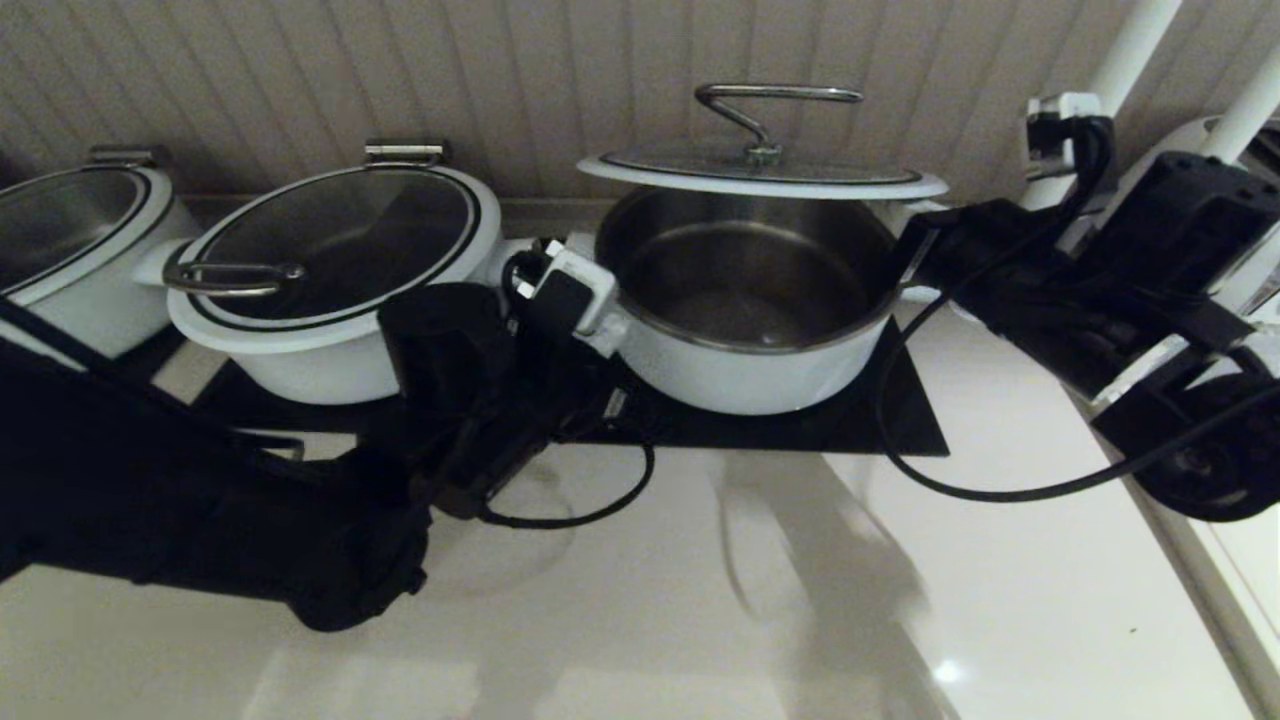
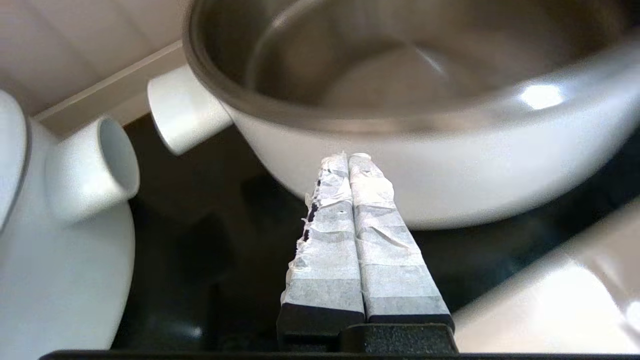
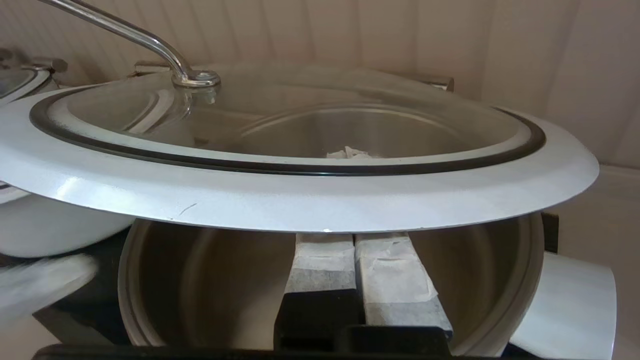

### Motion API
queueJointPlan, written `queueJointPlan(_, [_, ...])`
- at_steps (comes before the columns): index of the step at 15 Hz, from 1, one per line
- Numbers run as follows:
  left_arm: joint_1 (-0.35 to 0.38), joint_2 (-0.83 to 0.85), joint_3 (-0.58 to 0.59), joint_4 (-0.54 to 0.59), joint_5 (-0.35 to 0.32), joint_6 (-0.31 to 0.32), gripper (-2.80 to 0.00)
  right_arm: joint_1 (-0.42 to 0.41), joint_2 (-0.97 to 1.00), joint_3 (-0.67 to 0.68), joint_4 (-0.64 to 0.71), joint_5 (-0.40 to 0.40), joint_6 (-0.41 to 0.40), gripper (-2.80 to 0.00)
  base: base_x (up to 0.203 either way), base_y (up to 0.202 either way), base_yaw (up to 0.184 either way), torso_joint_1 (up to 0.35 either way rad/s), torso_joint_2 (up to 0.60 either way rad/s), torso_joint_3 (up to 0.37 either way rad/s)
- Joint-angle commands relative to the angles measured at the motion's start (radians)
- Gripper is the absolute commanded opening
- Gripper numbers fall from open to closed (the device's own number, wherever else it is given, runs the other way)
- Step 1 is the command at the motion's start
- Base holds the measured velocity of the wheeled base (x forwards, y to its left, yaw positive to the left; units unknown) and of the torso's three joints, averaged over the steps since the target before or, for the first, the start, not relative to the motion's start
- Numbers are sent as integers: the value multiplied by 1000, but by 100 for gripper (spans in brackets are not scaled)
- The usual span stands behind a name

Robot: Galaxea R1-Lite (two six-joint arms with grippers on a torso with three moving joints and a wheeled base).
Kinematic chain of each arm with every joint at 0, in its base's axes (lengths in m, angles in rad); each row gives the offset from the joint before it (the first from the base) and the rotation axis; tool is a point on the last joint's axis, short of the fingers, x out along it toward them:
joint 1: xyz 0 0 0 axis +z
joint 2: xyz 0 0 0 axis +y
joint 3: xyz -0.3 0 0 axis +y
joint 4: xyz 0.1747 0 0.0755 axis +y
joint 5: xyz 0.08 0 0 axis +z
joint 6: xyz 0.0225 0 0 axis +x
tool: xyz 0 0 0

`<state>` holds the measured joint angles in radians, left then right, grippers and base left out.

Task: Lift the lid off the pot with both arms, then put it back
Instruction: Open the pot lid completely

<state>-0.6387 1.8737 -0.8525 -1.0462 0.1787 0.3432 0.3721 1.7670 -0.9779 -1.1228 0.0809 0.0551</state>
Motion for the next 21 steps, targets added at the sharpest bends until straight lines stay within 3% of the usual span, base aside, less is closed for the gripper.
queueJointPlan(1, [-8,-83,67,-6,2,6,-280,1,-1,-5,-8,0,0,-280,0,0,0,0,0,0])
queueJointPlan(9, [-16,-350,321,-2,95,20,-280,-1,2,-30,-6,7,0,-280,0,0,0,0,0,0])
queueJointPlan(13, [-15,-468,404,2,178,20,-280,-3,3,-38,-8,10,0,-280,0,0,0,0,0,0])
queueJointPlan(21, [-15,-803,689,21,345,23,-280,-31,14,-67,-14,35,0,-280,0,0,0,0,0,0])
